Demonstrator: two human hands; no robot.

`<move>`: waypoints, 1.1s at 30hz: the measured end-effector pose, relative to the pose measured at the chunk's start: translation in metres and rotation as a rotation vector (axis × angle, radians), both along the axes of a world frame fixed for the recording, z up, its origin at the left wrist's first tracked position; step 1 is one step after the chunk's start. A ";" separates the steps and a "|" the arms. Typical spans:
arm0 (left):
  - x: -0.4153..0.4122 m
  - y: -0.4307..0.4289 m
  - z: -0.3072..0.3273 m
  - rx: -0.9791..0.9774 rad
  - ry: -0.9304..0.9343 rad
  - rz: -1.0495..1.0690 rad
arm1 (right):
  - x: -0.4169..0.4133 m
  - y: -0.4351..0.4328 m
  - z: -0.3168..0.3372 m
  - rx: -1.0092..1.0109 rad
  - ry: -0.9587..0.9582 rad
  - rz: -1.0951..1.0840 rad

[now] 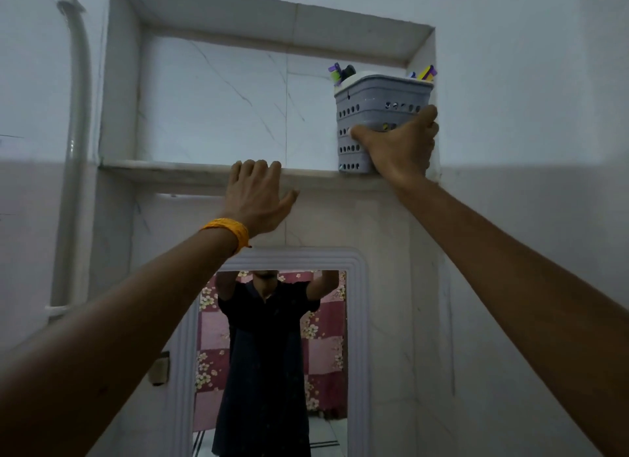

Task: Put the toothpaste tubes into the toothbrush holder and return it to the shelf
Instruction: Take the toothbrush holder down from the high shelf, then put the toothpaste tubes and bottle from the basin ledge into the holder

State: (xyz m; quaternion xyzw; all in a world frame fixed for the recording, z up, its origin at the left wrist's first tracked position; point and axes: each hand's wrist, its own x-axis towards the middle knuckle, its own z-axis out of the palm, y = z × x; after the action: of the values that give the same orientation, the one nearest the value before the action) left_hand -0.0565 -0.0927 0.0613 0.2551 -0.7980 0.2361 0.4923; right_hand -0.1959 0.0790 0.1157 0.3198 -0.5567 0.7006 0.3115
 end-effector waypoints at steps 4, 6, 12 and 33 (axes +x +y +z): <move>0.012 0.005 -0.045 -0.027 0.008 -0.042 | 0.010 0.020 -0.043 -0.013 0.063 0.063; 0.018 0.006 -0.076 -0.033 -0.001 -0.079 | 0.011 0.026 -0.076 -0.017 0.078 0.128; 0.037 -0.003 -0.195 0.164 -0.058 -0.139 | 0.010 0.027 -0.218 0.047 0.055 0.273; 0.136 0.027 -0.605 1.018 -0.472 0.109 | 0.039 0.051 -0.678 0.487 -0.599 0.338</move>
State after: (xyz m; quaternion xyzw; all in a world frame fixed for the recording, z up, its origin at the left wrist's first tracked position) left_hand 0.0798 -0.0661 -0.5440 0.4415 -0.8854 -0.1029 0.1025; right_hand -0.1566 0.1305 -0.5620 0.2530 -0.7118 0.6516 -0.0683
